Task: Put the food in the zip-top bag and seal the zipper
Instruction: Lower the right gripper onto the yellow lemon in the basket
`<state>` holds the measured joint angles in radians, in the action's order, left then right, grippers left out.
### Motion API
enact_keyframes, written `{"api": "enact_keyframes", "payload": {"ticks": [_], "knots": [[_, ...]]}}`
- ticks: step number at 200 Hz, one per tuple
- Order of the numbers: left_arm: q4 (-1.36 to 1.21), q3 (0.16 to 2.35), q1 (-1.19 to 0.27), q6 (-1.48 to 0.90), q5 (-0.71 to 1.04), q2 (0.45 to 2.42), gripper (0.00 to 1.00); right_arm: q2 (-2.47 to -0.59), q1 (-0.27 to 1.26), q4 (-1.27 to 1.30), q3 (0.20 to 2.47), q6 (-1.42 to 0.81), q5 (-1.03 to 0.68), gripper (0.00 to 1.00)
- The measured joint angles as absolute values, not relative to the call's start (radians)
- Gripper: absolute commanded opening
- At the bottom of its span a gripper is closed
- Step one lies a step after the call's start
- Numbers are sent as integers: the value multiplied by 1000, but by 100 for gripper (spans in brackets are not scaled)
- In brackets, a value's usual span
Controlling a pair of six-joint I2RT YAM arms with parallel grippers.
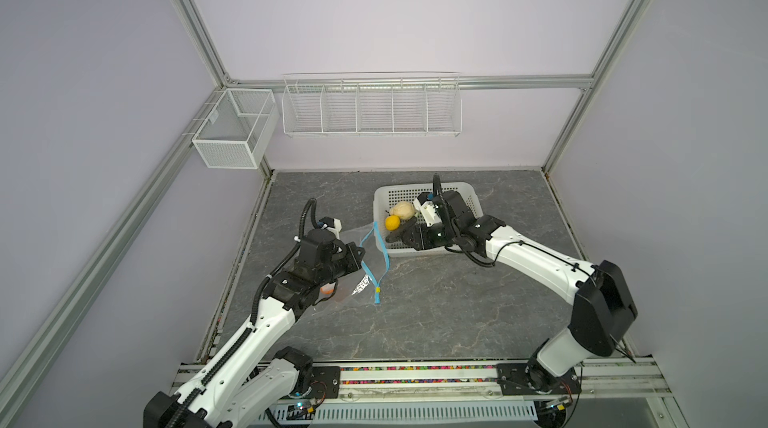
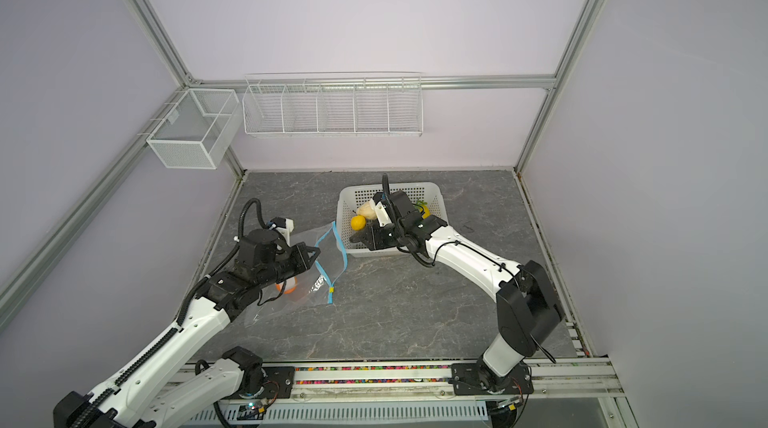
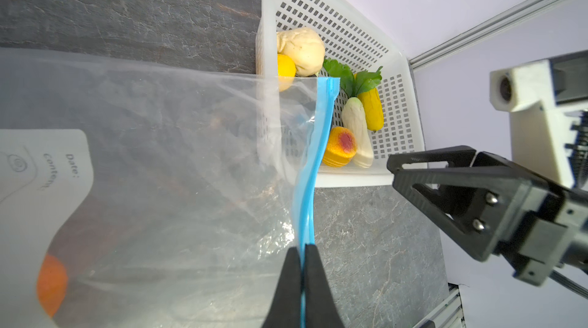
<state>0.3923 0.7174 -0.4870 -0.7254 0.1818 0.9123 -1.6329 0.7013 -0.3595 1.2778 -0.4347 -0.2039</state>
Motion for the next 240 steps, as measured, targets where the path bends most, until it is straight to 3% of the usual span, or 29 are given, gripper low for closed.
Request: {"api": "enact_keyframes", "payload": {"ticks": [85, 240], "knots": [[385, 713, -476, -722, 212, 910, 0, -1886, 660, -398, 1494, -349, -73, 66], [362, 713, -476, -723, 237, 960, 0, -2211, 679, -377, 1782, -352, -41, 60]]}}
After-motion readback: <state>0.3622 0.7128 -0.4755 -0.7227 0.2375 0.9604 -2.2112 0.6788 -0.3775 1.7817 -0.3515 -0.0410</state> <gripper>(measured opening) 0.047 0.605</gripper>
